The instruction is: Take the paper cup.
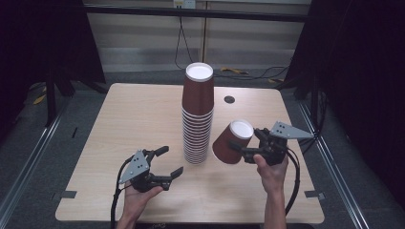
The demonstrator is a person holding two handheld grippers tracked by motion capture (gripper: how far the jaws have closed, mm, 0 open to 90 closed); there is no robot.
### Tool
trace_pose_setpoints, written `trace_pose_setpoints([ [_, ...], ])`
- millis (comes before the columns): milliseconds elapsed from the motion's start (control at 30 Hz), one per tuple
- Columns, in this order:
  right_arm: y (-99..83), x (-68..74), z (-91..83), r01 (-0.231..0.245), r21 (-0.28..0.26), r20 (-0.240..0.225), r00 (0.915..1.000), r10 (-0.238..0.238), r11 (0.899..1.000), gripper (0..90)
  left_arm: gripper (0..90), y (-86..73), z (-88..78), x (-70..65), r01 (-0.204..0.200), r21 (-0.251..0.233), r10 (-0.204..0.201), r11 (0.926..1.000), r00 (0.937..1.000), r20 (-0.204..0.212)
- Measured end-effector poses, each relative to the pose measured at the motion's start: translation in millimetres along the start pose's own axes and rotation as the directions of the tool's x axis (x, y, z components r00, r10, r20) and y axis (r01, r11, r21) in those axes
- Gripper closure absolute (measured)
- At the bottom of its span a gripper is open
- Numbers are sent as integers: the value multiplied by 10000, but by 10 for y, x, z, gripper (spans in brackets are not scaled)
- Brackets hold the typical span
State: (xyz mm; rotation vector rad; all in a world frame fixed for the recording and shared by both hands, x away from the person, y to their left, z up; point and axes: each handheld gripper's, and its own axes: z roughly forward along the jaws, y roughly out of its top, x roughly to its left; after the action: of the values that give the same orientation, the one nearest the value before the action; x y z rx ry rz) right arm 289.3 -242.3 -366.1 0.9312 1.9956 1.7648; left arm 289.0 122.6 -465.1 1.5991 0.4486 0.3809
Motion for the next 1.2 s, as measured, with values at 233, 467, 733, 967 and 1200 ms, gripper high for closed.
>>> trace_pose_setpoints([
  [233,-190,76,97,-125,291,-385,9992,136,9995,228,156,-17,98,-69,-123,188,116,9997,9993,364],
  [467,-331,157,245,-30,606,-885,9960,84,9982,228,153,-8,153,-128,-172,105,162,9998,9957,907],
  [733,-451,215,374,-154,609,-1532,9879,246,9980,228,153,0,208,-188,-247,66,236,9997,9899,1397],
  [967,-498,288,458,-20,571,-1839,9829,125,9984,228,153,-10,272,-226,-395,439,323,9983,9874,1551],
  [1200,-565,287,487,-294,305,-1964,9799,348,9991,229,132,-35,331,-215,-243,524,141,9983,9824,1861],
])
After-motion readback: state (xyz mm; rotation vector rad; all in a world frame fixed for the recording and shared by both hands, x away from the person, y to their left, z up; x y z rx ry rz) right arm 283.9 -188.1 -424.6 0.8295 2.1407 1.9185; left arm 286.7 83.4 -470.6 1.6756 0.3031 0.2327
